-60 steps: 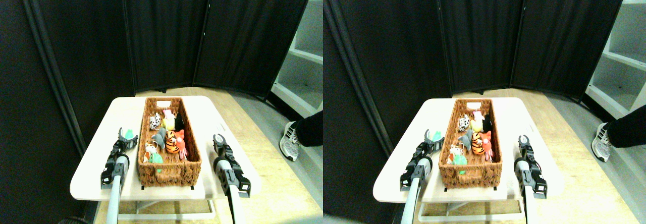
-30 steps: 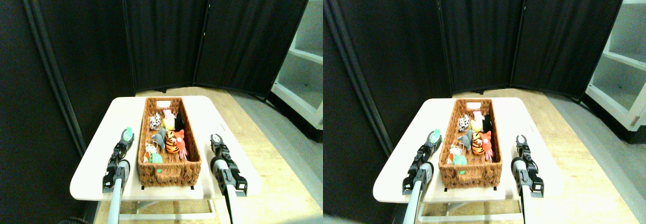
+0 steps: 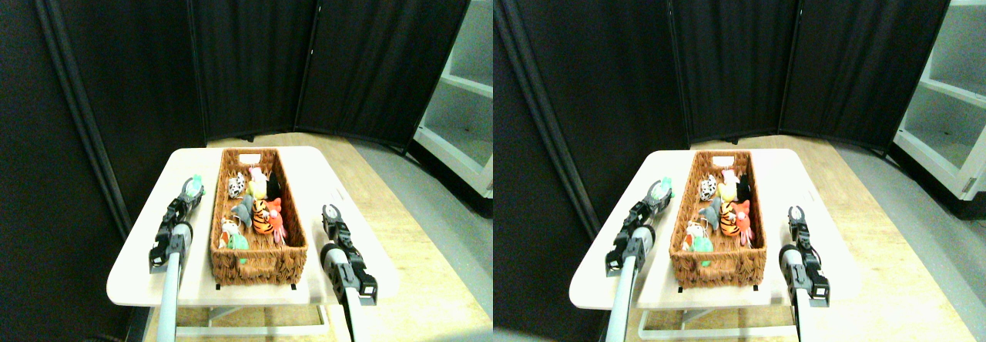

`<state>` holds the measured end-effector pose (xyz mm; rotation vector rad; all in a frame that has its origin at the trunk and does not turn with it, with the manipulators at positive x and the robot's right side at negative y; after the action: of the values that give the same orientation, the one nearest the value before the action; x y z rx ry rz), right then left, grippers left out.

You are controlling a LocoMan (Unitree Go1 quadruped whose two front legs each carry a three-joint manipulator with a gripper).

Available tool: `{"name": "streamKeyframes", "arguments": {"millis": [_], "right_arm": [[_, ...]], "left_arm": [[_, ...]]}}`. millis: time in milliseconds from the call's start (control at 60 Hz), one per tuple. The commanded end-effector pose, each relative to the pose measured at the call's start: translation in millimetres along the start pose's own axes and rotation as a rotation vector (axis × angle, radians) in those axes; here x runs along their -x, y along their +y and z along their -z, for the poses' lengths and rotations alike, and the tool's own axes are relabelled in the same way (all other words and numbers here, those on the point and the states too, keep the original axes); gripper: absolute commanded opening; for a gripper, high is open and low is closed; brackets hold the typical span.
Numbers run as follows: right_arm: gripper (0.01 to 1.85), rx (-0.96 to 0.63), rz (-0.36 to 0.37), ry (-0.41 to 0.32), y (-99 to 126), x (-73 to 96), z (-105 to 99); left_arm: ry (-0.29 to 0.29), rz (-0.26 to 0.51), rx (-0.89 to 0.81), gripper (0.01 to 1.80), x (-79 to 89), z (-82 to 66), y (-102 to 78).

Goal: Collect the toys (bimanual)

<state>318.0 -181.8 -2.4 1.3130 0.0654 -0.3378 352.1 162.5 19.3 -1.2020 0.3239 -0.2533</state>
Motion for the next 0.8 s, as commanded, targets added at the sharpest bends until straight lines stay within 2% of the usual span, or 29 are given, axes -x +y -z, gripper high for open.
{"name": "streamKeyframes", "arguments": {"millis": [17,217,233,450,483,500,600,667,700,800], "right_arm": [[0.01,-0.009,-0.063,-0.007,11,1.1,-5],[0.01,-0.022,-0.076,-0.002,10,1.5,-8],[0.01,-0.027,-0.08,-0.004,10,1.3,-9],[0.01,-0.03,-0.08,-0.003,9,-0.7,-8],[0.01,-0.031,-0.08,-0.003,9,-0.8,-8],[0.01,-0.038,-0.082,-0.007,9,-1.1,-8],[0.01,-0.023,-0.09,-0.001,9,-0.5,-9],[0.01,-0.029,-0.089,-0.006,9,0.1,-9],[0.01,-0.046,-0.087,-0.01,9,0.8,-10],[0.01,-0.039,-0.092,-0.013,9,2.1,-12]], "left_arm": [[-0.005,0.116,-0.07,0.01,-0.5,-5.3,-32.9],[0.035,0.161,-0.016,0.01,-5.8,-0.6,-63.3],[0.044,0.174,-0.019,0.01,-7.5,2.6,-70.4],[0.051,0.183,0.062,0.01,-16.9,23.6,-98.4],[0.054,0.185,0.065,0.01,-17.5,24.9,-99.4],[0.063,0.193,0.083,0.01,-19.9,30.7,-102.7],[0.077,0.206,0.124,0.01,-24.7,43.9,-108.9],[0.088,0.21,0.142,0.01,-26.4,48.2,-111.1],[0.102,0.214,0.176,0.01,-29.3,56.8,-115.0],[0.119,0.219,0.189,0.01,-32.3,68.7,-116.4]]}}
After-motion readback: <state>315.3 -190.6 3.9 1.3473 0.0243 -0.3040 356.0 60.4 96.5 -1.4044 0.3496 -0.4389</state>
